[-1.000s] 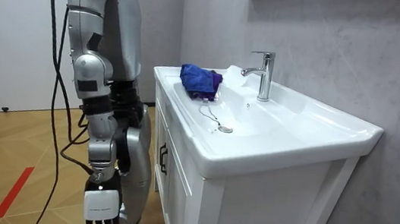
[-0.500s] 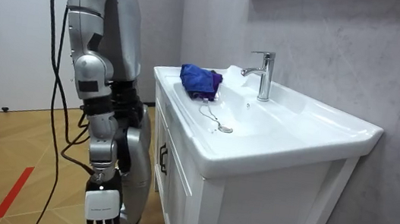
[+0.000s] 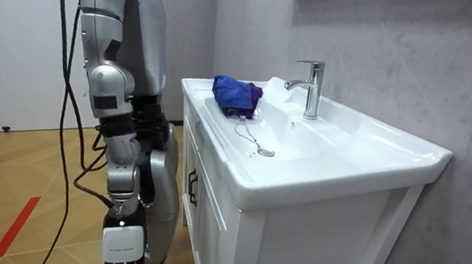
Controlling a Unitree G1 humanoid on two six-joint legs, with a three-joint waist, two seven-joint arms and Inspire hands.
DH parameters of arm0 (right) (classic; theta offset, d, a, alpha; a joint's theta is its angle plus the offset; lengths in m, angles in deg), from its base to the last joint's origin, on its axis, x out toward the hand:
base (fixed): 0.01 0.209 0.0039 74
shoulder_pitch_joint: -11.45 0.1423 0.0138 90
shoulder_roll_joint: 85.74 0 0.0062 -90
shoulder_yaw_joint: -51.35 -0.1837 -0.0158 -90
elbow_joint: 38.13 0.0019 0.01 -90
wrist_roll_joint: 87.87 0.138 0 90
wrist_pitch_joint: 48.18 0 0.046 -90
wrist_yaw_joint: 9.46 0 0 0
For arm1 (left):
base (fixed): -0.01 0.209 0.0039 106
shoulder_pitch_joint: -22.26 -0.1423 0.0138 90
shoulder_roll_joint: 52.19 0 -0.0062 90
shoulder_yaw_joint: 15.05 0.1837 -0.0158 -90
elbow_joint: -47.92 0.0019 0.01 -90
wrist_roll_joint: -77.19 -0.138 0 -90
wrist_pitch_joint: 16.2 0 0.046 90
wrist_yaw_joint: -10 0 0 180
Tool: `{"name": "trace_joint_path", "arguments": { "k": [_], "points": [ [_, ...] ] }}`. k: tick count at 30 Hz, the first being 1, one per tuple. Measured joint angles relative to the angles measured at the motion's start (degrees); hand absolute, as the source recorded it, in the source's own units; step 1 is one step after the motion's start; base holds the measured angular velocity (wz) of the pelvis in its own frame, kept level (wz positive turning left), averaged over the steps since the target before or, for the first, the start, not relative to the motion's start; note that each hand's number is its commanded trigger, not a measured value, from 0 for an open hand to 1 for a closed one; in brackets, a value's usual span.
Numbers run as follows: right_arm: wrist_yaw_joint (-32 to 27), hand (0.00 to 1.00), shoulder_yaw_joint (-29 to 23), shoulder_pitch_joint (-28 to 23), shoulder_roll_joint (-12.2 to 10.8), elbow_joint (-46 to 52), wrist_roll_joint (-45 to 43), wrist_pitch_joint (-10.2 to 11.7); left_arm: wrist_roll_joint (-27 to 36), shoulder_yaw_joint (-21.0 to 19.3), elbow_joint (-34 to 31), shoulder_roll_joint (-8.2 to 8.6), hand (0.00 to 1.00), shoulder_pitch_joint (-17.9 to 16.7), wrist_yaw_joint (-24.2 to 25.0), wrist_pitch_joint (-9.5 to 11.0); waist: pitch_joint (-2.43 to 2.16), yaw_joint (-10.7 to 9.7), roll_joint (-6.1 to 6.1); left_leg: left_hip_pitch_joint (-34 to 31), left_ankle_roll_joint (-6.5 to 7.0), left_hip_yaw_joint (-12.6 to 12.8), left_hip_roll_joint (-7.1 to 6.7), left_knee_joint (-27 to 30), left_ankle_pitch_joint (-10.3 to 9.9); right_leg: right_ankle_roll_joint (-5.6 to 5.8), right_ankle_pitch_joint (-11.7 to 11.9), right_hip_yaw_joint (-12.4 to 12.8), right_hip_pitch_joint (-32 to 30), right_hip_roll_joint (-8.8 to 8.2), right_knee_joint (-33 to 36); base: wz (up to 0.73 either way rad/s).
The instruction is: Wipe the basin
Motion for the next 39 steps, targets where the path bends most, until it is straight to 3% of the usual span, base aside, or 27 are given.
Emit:
{"name": "trace_joint_path", "arguments": {
  "k": [7, 13, 17, 22, 25, 26, 27, 28, 31, 36, 39],
  "points": [
    [-0.57, 0.00, 0.01, -0.23, 0.92, 0.59, 0.37, 0.94, 7.71, -7.48, 0.10, 0.01, 0.00, -0.84, -4.08, 1.31, 0.00, 0.53, 0.38, -0.15, 0.02, -0.63, -0.02, -0.14, -0.06, -0.02, -0.01, -0.86, -0.01, -0.16, -0.20, 0.04],
    [0.07, 0.00, -4.54, -0.27, 2.79, -0.05, 0.52, 1.50, 12.48, -15.50, 0.29, -0.76, 0.00, -2.77, -7.11, 2.30, -0.08, 3.09, 1.34, -0.45, 0.02, -1.22, -0.08, -0.01, -0.03, 0.00, -0.01, -1.39, 0.66, -0.13, -1.20, 0.06],
    [-0.70, 0.00, -6.64, -0.24, 3.86, -1.06, 2.53, 2.00, 16.98, -19.91, 0.07, -3.34, 0.00, -3.36, -10.40, 2.73, -0.13, 4.87, 1.70, -0.77, 0.00, -2.48, -0.10, 0.27, -0.01, 0.01, -0.01, -2.76, 1.06, -0.22, -2.00, 0.16],
    [-1.28, 0.00, -9.76, 0.08, 5.61, -1.15, 2.10, 4.92, 20.68, -26.66, 0.08, -6.36, 0.00, -3.27, -16.25, 6.10, -0.10, 6.29, 2.30, -1.74, 0.00, -3.24, -0.32, 0.60, -0.01, 0.15, -0.14, -3.56, 0.47, -0.53, -1.93, 0.08],
    [-1.64, 0.00, -11.10, 0.64, 6.05, -0.79, 2.28, 6.00, 23.51, -27.76, -0.80, -7.16, 0.00, -3.55, -19.32, 7.40, -0.22, 6.34, 2.71, -2.44, 0.01, -3.70, -0.45, 0.78, -0.01, 0.16, -0.17, -3.79, -0.14, -0.65, -1.60, 0.08],
    [-2.16, 0.00, -11.14, 0.64, 6.16, -0.74, 2.66, 6.09, 24.89, -28.08, -0.94, -7.88, 0.00, -3.40, -20.29, 7.86, -0.48, 6.45, 3.29, -2.48, 0.01, -4.07, -0.51, 0.90, -0.01, 0.17, -0.17, -4.16, 0.04, -0.72, -1.66, 0.10],
    [-2.57, 0.00, -11.14, 0.51, 6.18, -0.66, 3.48, 6.45, 25.74, -29.03, -2.23, -8.63, 0.00, -3.30, -21.11, 8.15, -0.32, 6.56, 3.02, -2.42, 0.01, -4.13, -0.53, 0.85, -0.02, 0.18, -0.17, -4.25, 0.16, -0.69, -1.87, 0.09],
    [-2.63, 0.00, -11.14, 0.50, 6.19, -0.65, 3.82, 6.71, 25.94, -29.88, -3.34, -8.93, 0.00, -3.06, -21.62, 8.34, -0.54, 6.64, 3.45, -2.42, 0.01, -4.15, -0.48, 0.83, -0.01, 0.18, -0.17, -4.31, 0.25, -0.67, -1.90, 0.00],
    [-3.18, 0.00, -12.02, -0.52, 6.32, -0.55, 4.03, 8.55, 25.76, -33.08, -10.51, -10.18, 0.00, -3.23, -25.38, 10.02, -0.53, 8.11, 3.72, -2.36, 0.00, -4.14, -0.47, 0.56, -0.01, 0.18, -0.17, -4.30, 0.09, -0.70, -1.65, 0.00],
    [-4.02, 0.00, -13.31, -1.77, 6.98, 1.32, 4.27, 10.60, 25.94, -34.34, -23.79, -11.73, 0.00, -2.55, -34.80, 15.71, -0.46, 9.29, 4.47, -2.58, 0.01, -4.14, -0.53, 0.52, -0.01, 0.20, -0.16, -4.31, 0.00, -0.74, -1.53, 0.00],
    [-3.94, 0.00, -13.28, -2.20, 6.94, 1.77, 4.16, 12.40, 25.20, -34.35, -31.17, -12.21, 0.00, -0.56, -38.73, 17.86, -0.61, 9.60, 4.74, -3.02, 0.01, -4.34, -0.54, 0.58, 0.00, 0.21, -0.15, -4.42, -0.47, -0.65, -1.91, 0.02]
  ]
}}
